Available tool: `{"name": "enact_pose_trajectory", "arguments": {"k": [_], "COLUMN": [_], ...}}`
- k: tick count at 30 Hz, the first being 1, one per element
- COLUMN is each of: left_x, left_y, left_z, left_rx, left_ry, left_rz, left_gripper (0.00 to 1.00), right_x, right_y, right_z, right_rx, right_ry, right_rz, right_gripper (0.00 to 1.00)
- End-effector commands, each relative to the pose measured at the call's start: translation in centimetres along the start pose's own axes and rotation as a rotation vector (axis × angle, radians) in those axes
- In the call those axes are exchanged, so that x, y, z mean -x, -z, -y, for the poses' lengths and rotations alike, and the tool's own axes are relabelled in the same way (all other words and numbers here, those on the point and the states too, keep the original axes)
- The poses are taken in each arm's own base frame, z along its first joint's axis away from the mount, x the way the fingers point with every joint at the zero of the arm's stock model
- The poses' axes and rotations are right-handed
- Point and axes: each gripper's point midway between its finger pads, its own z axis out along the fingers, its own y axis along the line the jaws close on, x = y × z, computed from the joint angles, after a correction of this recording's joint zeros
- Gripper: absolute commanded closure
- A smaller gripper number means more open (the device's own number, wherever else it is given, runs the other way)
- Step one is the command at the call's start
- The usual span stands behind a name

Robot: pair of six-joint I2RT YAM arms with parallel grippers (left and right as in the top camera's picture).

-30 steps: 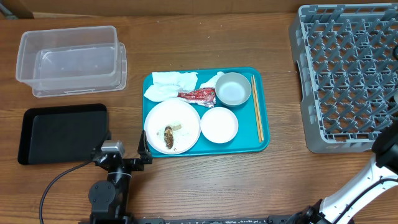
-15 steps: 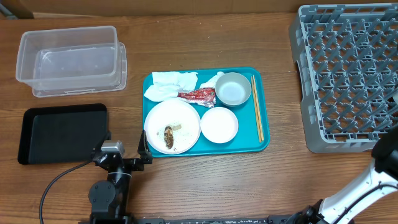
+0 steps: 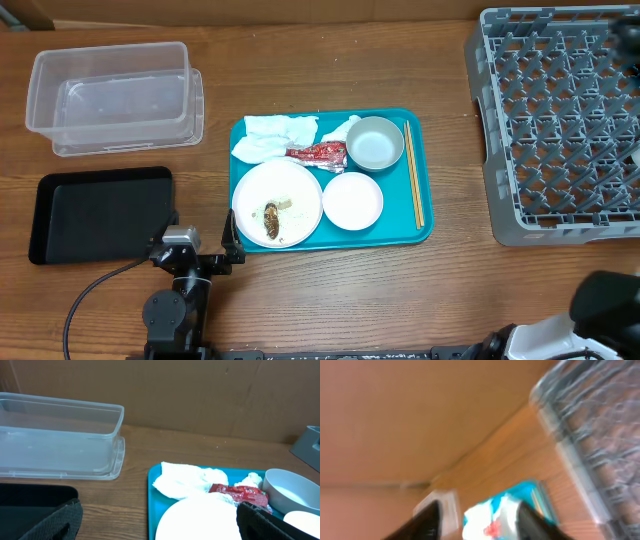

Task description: Sort waste into correct bins and load items into the dishwasher

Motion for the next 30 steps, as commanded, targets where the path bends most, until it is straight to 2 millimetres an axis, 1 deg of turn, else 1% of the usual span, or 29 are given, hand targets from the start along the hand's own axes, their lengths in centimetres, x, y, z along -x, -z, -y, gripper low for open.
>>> {"name": "enact_pose_trajectory", "arguments": {"k": [1, 2, 4, 5, 6, 7, 9, 11, 12, 13, 14, 16, 17, 21, 24, 27, 30], "left_x": [0.0, 0.0, 0.0, 0.0, 0.0, 0.0, 0.0, 0.0, 0.0, 0.0, 0.0, 0.0, 0.0, 0.0, 0.0, 0.0, 0.0], "left_y": [0.0, 0.0, 0.0, 0.0, 0.0, 0.0, 0.0, 0.0, 0.0, 0.0, 0.0, 0.0, 0.0, 0.0, 0.0, 0.0, 0.0], "left_z": [-0.3, -0.3, -0.3, -0.3, -0.3, -0.3, -0.3, -0.3, -0.3, -0.3, -0.3, -0.3, -0.3, -0.3, -0.3, -0.3, -0.3], "left_rx": [0.011, 0.011, 0.011, 0.011, 0.011, 0.011, 0.011, 0.011, 0.011, 0.011, 0.011, 0.011, 0.011, 0.011, 0.011, 0.011, 0.011], "left_ry": [-0.011, -0.011, -0.011, -0.011, -0.011, -0.011, -0.011, -0.011, -0.011, -0.011, -0.011, -0.011, -0.011, -0.011, -0.011, -0.011, -0.011], "left_rz": [0.005, 0.005, 0.005, 0.005, 0.005, 0.005, 0.005, 0.005, 0.005, 0.005, 0.005, 0.005, 0.005, 0.005, 0.005, 0.005, 0.005], "left_gripper": [0.00, 0.00, 0.00, 0.00, 0.00, 0.00, 0.00, 0.00, 0.00, 0.00, 0.00, 0.00, 0.00, 0.00, 0.00, 0.00, 0.00], "right_x": [-5.9, -7.3, -10.7, -12.6, -14.0, -14.9, -17.6, -19.4, -20.4, -21.1, -21.8, -22.4, -22.9, -25.6, -26.8, -27.3, -27.3], "right_y": [-3.9, -4.7, -6.2, -7.1, -7.9, -8.5, -10.1, -11.5, -12.4, -13.2, -14.2, -15.2, -15.5, -16.5, -16.6, -16.6, -16.7], "right_z": [-4.7, -5.5, -7.6, -8.5, -8.9, -9.2, -9.8, -9.6, -9.2, -8.5, -7.3, -5.9, -5.5, -5.1, -4.9, -5.1, -5.1], "right_rx": [0.125, 0.136, 0.179, 0.181, 0.165, 0.148, 0.101, 0.041, -0.018, -0.088, -0.210, -0.348, -0.386, -0.409, -0.419, -0.421, -0.421], "right_ry": [0.169, 0.216, 0.359, 0.426, 0.465, 0.487, 0.557, 0.613, 0.638, 0.642, 0.624, 0.583, 0.574, 0.584, 0.567, 0.557, 0.559], "right_rz": [-0.211, -0.250, -0.334, -0.377, -0.405, -0.421, -0.468, -0.497, -0.506, -0.509, -0.492, -0.462, -0.459, -0.514, -0.535, -0.539, -0.539], "right_gripper": [0.04, 0.00, 0.00, 0.00, 0.00, 0.00, 0.00, 0.00, 0.00, 0.00, 0.00, 0.00, 0.00, 0.00, 0.00, 0.00, 0.00]}}
